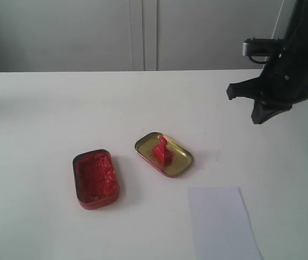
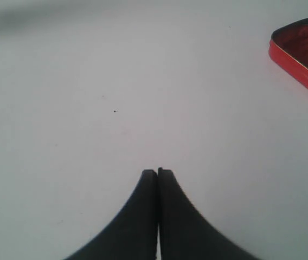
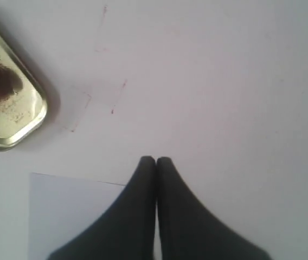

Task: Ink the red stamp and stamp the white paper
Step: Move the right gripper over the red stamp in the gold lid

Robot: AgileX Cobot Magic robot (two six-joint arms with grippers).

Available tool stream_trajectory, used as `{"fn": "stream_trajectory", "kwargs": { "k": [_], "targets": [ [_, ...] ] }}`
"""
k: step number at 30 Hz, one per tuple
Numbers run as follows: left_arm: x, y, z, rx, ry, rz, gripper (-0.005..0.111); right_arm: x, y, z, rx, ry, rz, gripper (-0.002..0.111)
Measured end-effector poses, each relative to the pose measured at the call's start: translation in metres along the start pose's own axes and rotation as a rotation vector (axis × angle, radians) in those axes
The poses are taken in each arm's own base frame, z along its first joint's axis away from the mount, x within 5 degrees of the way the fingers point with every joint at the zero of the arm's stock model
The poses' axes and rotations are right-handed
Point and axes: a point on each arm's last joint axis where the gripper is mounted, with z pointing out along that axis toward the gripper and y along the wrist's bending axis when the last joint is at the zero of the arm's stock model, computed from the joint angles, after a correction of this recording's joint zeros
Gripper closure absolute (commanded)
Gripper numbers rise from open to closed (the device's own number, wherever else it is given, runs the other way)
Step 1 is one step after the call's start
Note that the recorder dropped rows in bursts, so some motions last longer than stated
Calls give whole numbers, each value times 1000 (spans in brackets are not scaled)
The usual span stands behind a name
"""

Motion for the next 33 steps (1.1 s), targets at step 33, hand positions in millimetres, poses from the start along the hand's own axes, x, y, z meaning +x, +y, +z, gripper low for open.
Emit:
{"fn": "stream_trajectory", "kwargs": {
  "k": [33],
  "targets": [
    [0,0,0,0,0,0,107,-41,147,71,-111,101,-428,77]
  ]
}}
